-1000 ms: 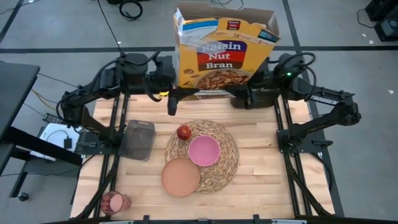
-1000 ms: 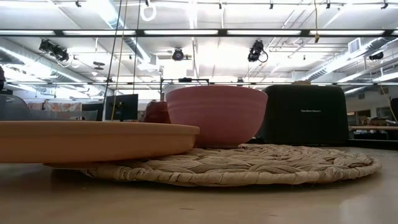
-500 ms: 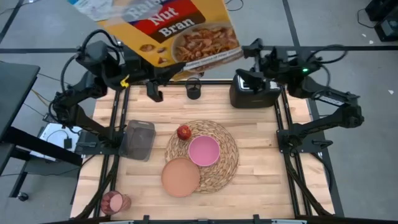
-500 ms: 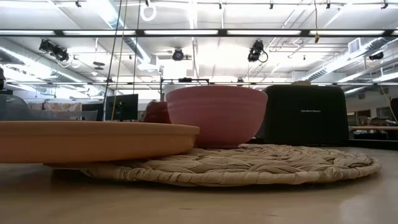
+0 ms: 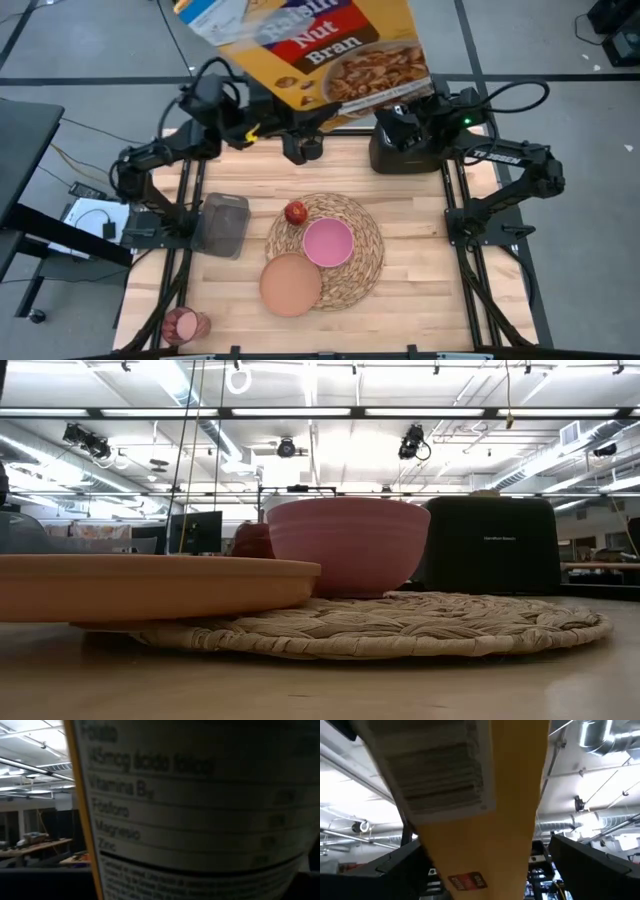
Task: Arrange a breakfast setting
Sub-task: Pour the cereal into the pink bowl
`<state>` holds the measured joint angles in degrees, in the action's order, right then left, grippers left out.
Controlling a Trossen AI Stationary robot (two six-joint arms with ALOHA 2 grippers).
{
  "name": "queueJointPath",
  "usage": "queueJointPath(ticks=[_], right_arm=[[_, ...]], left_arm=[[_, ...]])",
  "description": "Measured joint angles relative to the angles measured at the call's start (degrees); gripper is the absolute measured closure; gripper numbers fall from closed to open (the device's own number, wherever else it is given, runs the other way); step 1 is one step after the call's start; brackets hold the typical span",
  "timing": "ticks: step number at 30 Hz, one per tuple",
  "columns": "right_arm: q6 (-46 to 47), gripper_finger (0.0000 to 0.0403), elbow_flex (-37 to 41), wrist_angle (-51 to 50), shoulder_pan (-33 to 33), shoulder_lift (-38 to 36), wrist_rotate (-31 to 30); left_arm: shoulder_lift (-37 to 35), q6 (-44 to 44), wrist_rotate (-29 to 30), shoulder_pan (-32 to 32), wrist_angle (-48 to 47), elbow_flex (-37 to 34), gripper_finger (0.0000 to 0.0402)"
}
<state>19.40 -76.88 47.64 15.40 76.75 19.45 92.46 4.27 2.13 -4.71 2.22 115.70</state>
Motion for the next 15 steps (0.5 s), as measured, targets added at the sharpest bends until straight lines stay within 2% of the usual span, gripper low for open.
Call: queueJointPath(ticks=[9, 15], right_arm=[[1.43, 0.0013, -0.02, 7.47, -0.28, -0.17, 1.41], [1.45, 0.0018, -0.02, 8.39, -0.26, -0.28, 0.52]], left_arm=[[4.23, -4.52, -0.39, -0.26, 4.55, 0.02, 0.0225], [6.3, -5.67, -0.23, -0.39, 6.55, 0.11, 0.0225]])
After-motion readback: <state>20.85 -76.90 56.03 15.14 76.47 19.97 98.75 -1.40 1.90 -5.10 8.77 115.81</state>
